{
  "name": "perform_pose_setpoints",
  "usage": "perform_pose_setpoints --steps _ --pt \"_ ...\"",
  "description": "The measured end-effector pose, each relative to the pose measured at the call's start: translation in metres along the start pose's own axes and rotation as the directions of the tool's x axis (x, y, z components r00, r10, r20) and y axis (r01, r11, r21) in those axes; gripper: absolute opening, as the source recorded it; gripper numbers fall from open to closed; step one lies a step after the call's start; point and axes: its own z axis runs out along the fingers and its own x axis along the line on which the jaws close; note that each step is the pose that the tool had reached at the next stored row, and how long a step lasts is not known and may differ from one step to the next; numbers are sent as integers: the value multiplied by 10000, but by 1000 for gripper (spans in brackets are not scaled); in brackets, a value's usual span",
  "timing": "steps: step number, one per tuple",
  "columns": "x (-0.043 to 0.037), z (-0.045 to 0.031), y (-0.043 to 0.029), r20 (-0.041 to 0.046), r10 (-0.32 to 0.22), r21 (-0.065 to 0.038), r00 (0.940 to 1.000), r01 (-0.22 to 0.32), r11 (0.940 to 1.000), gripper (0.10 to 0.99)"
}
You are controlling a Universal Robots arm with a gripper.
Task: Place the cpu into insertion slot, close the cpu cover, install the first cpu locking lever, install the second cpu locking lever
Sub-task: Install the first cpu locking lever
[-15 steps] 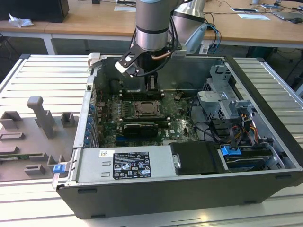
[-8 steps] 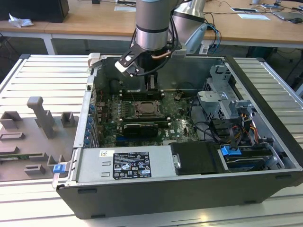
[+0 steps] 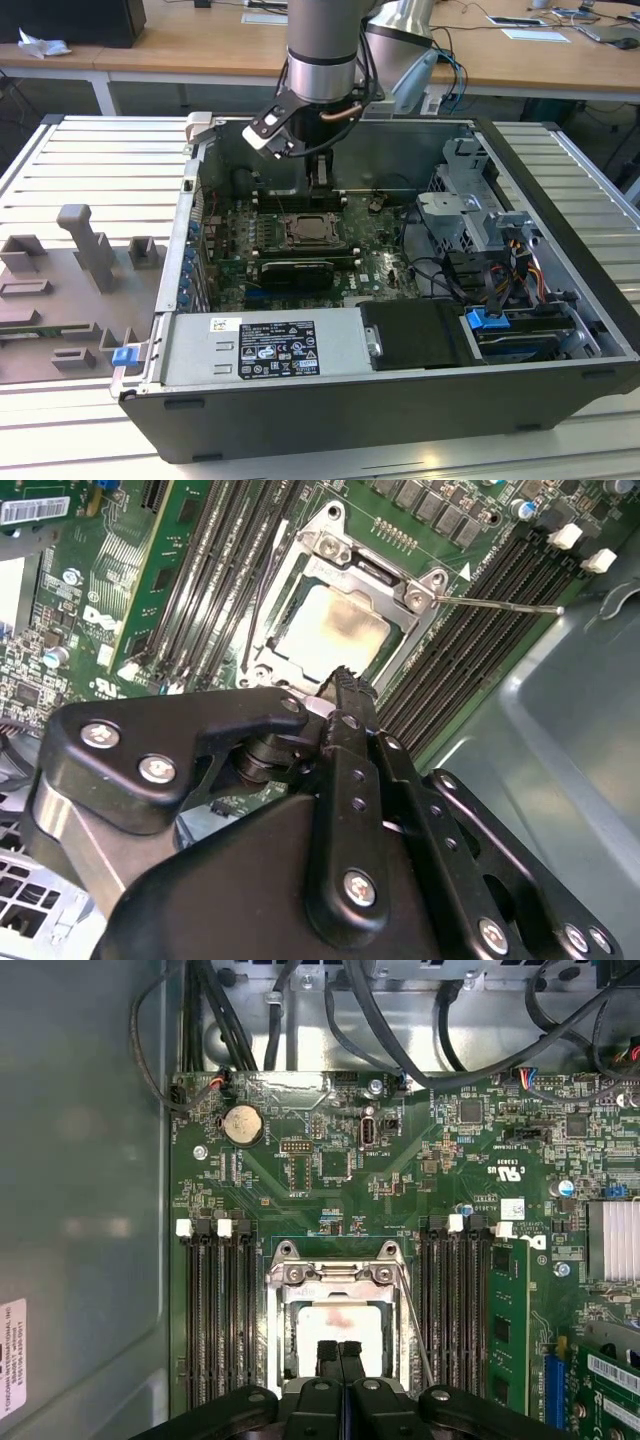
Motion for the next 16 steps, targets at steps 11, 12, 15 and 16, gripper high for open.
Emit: perform_pose_setpoints --steps 11,12,15,16 --pt "0 -55 2 6 0 0 10000 0 10000 106" --pt "0 -66 2 9 0 0 10000 0 10000 106" --pt "0 -83 3 10 0 0 10000 0 10000 106" --pt "0 -90 3 10 0 0 10000 0 10000 106"
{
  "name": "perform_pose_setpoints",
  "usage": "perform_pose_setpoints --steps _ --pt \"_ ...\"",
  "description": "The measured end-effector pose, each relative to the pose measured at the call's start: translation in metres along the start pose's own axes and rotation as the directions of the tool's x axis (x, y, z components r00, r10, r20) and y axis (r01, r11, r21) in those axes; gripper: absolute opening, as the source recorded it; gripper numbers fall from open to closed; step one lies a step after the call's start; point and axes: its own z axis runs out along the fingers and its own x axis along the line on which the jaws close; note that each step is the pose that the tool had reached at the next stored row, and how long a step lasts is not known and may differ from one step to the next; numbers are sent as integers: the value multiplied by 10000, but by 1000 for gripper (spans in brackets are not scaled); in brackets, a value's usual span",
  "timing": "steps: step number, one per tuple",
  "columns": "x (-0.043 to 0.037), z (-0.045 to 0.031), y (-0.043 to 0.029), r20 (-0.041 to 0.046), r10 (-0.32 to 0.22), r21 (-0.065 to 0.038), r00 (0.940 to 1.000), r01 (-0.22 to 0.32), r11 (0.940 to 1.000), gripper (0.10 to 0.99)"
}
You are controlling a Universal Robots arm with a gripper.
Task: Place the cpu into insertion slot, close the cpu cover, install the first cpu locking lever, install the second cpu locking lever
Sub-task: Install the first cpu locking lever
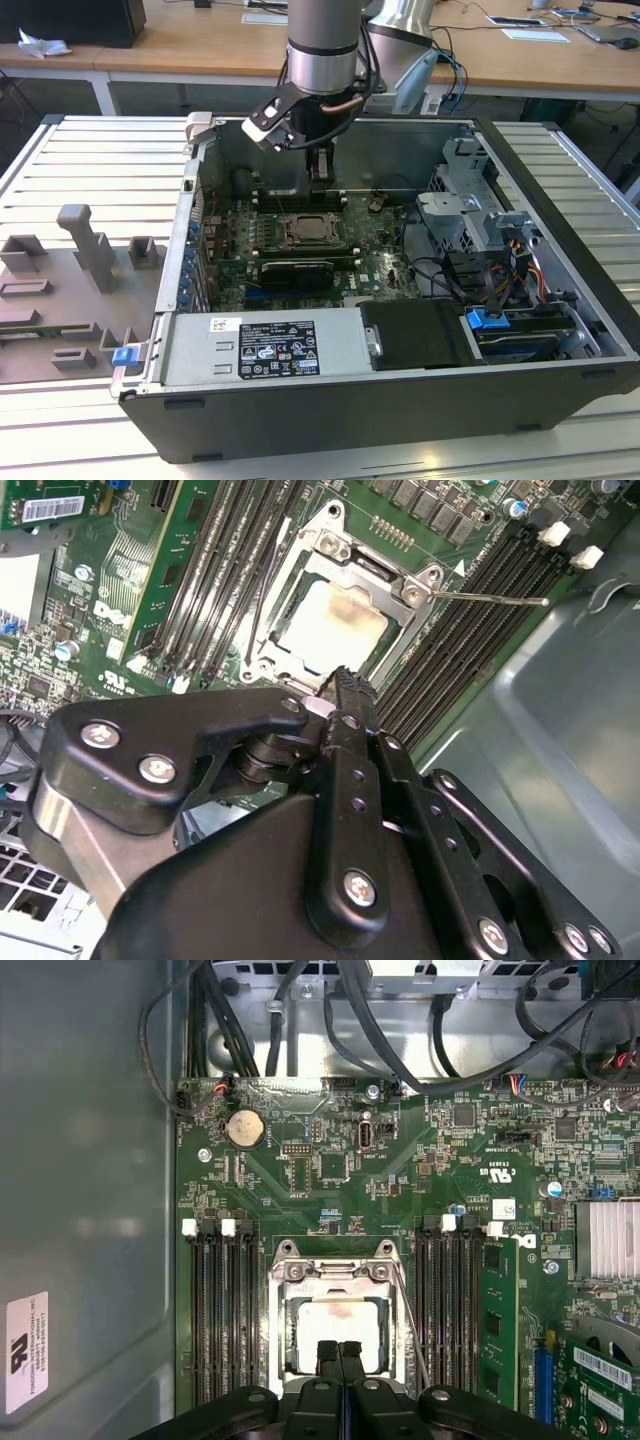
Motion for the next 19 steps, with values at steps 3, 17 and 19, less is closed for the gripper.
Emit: perform_pose_setpoints --steps 3,17,19 --pt "0 -10 1 3 -1 -1 10000 1 10000 106" --pt "0 -44 2 20 -1 0 10000 1 10000 106" --pt "0 -60 2 27 -1 0 10000 1 10000 106"
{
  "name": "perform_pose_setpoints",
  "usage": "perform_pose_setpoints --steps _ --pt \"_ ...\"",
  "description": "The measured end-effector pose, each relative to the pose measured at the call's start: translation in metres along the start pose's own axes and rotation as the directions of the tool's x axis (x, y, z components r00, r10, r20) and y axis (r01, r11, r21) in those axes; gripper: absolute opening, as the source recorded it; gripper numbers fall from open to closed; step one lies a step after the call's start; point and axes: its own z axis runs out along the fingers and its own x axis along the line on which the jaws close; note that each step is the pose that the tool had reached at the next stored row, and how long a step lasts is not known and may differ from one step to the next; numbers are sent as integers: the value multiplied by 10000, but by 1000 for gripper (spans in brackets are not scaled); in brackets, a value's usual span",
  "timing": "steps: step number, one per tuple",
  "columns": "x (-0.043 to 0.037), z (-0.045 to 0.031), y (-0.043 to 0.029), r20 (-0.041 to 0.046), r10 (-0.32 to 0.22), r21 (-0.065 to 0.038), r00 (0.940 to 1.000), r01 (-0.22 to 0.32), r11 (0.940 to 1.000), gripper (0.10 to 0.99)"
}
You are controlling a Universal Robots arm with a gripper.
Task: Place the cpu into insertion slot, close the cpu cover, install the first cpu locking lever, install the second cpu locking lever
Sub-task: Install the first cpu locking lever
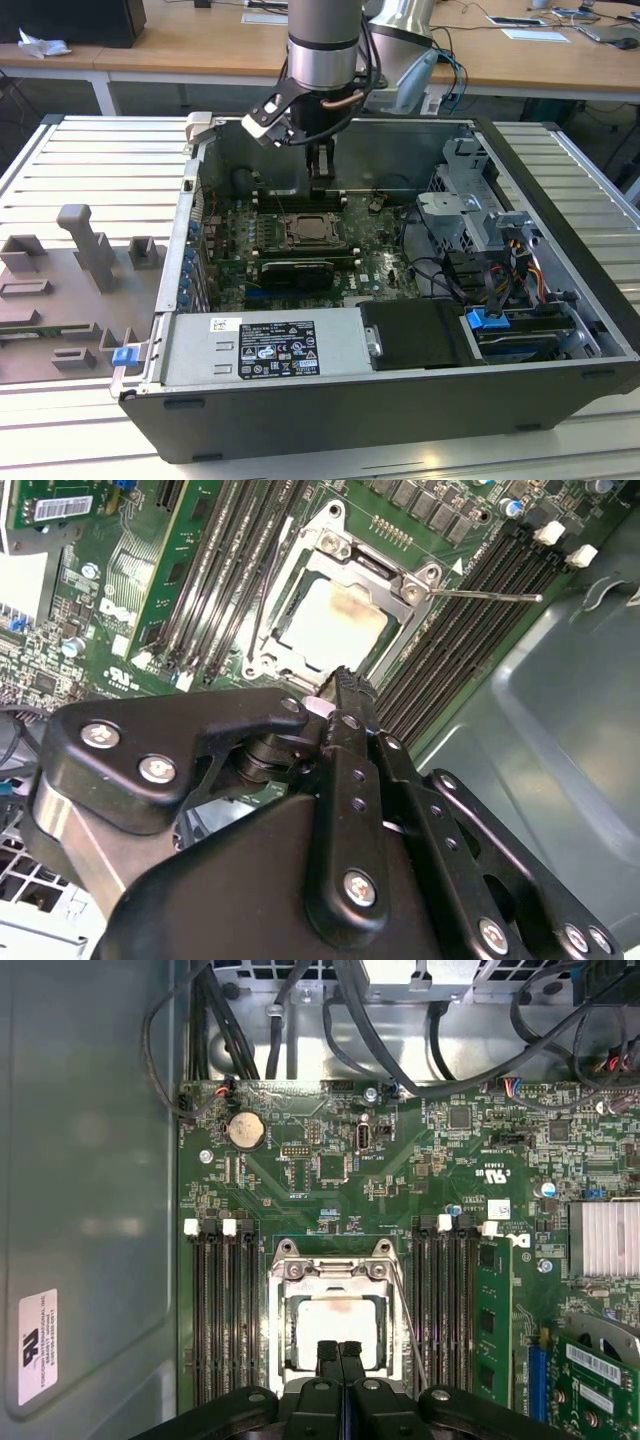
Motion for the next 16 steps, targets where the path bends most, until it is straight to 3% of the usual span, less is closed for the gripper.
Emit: perform_pose_setpoints --steps 12,16 --pt "0 -125 5 98 -14 -3 10000 14 10000 106" --pt "0 -123 4 76 -719 -3 9974 719 9974 106"
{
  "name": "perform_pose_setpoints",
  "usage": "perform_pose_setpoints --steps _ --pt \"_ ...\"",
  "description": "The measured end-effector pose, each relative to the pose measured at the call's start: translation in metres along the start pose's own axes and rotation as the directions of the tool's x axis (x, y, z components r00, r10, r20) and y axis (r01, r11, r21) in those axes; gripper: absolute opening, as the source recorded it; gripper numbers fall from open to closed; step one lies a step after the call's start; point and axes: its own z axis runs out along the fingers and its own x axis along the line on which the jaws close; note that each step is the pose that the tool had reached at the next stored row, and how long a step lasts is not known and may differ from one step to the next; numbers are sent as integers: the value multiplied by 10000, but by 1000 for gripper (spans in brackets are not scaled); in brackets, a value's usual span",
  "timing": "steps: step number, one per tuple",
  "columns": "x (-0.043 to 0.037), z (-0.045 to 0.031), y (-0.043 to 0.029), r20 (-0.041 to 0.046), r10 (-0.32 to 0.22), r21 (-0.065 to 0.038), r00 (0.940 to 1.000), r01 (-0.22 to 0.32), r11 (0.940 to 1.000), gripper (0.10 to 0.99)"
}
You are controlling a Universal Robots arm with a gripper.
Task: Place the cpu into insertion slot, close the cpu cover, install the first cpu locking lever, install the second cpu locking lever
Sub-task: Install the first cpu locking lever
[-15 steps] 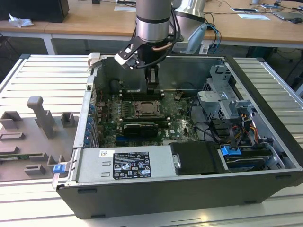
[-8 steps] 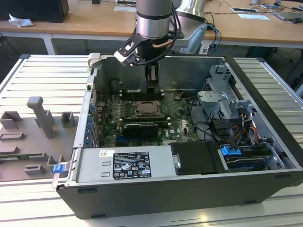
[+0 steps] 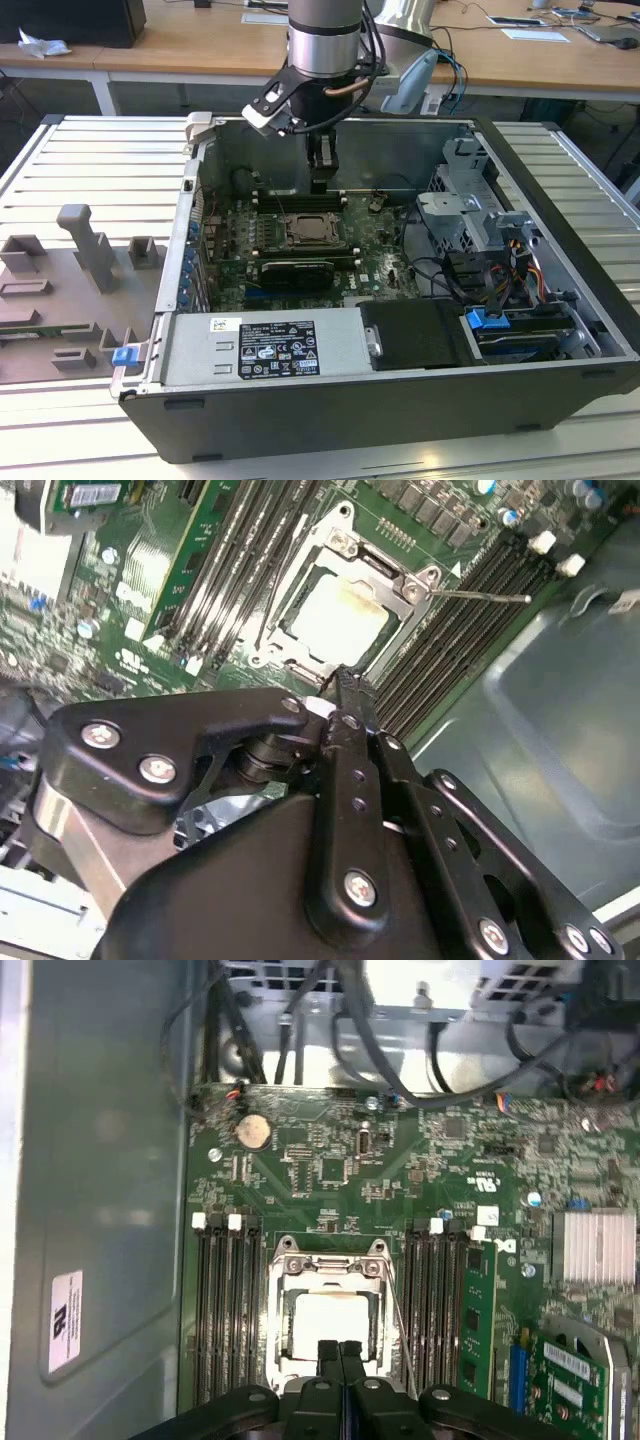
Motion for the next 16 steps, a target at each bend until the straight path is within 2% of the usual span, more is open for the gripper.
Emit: perform_pose_setpoints --steps 3,5,12,16 --pt "0 2 0 -22 -617 -8 9981 617 9981 106" --pt "0 3 -3 -39 -1124 -16 9937 1124 9937 106" --pt "0 3 -6 -61 -1765 -27 9843 1765 9843 106" --pt "0 3 -6 -80 -2295 -37 9733 2295 9733 106"
